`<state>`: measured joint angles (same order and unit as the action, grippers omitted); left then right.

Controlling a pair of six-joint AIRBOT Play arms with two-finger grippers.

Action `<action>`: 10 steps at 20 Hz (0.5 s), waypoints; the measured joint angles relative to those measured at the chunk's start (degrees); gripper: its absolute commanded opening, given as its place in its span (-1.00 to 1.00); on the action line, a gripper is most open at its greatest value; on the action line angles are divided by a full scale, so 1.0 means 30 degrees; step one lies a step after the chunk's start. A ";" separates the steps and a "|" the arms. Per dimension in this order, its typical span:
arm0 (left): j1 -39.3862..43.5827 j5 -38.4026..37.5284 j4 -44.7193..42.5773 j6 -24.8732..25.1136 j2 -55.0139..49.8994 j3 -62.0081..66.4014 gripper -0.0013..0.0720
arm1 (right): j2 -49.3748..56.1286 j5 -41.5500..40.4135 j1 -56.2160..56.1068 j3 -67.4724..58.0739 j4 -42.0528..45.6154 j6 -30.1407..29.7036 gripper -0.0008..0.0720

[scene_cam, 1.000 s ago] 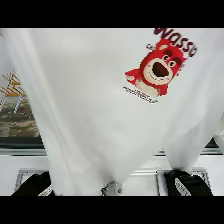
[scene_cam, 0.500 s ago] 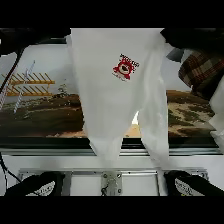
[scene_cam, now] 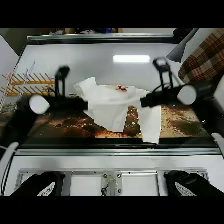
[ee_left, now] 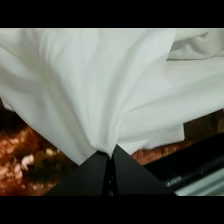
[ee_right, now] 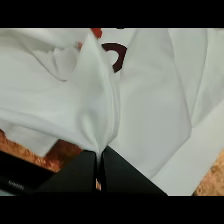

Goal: Fold the clothes and pants, and hang the long-sleeved shirts on hangers.

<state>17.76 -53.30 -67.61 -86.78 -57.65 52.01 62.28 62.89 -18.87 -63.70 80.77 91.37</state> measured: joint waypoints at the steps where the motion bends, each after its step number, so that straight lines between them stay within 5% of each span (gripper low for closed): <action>1: 0.0546 0.0554 0.0022 0.0000 0.0495 -0.1807 -0.92 | -0.0160 0.0000 -0.0124 0.1348 0.0248 0.0452 -0.53; 2: 0.1086 0.1071 0.0058 0.0000 0.0903 -0.3177 -0.92 | -0.0291 0.0000 -0.0204 0.2302 0.0510 0.0743 0.31; 3: 0.1617 0.1486 0.0051 0.0000 0.1231 -0.4299 -0.92 | -0.0408 0.0058 -0.0255 0.2943 0.0670 0.0998 0.68; 10: 0.3657 0.2455 0.0051 -0.0007 0.1989 -0.6535 -0.92 | -0.1698 0.1020 -0.1078 0.2827 0.0969 0.3308 0.63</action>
<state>28.73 -45.93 -67.46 -86.80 -51.68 32.40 57.19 65.95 -22.11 -55.22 83.68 101.30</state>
